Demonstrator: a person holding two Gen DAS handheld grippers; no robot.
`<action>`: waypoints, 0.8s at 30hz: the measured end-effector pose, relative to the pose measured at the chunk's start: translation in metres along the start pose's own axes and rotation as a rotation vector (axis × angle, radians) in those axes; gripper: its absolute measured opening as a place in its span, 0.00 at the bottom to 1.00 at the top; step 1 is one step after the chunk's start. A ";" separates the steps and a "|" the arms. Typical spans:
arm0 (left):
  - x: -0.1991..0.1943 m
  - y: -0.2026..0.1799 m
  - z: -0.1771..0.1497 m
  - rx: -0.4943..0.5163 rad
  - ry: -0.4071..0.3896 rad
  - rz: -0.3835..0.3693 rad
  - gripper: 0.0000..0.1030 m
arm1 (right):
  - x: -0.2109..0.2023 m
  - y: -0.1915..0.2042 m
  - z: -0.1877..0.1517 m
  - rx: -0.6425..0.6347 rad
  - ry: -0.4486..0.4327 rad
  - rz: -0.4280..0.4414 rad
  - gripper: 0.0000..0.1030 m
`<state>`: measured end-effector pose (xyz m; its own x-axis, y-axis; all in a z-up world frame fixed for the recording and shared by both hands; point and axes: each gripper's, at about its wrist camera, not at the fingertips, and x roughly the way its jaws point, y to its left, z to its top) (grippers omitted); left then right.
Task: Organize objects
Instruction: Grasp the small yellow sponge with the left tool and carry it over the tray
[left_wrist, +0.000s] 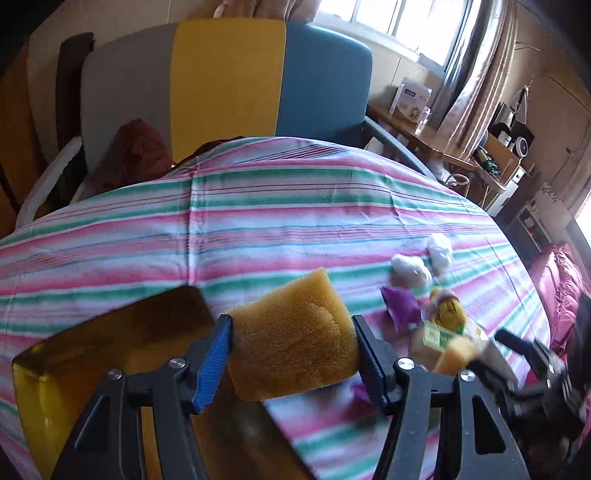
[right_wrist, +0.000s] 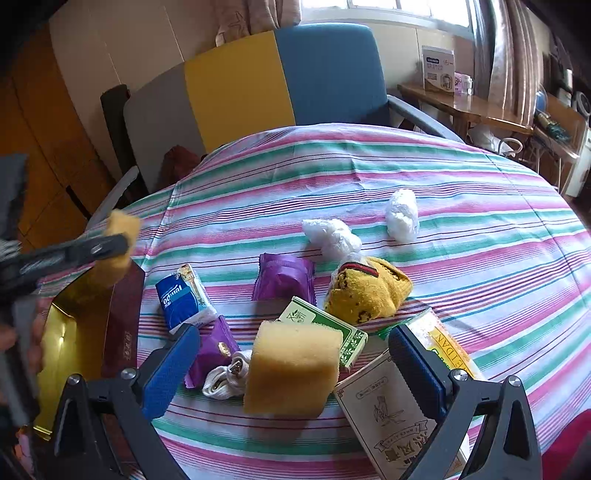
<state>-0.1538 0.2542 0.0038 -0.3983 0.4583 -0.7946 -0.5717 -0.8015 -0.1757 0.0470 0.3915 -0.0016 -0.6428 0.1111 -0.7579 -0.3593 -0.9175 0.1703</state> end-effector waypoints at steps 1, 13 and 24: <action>-0.010 0.003 -0.011 0.002 -0.002 0.007 0.62 | 0.000 0.002 0.000 -0.010 0.000 -0.005 1.00; -0.073 0.064 -0.117 -0.137 -0.027 0.073 0.62 | 0.009 0.038 -0.012 -0.202 0.015 -0.036 0.84; -0.100 0.096 -0.161 -0.224 -0.055 0.089 0.62 | 0.026 0.082 0.006 -0.287 0.073 0.042 0.67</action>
<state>-0.0539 0.0698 -0.0274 -0.4820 0.3974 -0.7808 -0.3614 -0.9021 -0.2360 -0.0028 0.3216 -0.0039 -0.5993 0.0522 -0.7988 -0.1204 -0.9924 0.0255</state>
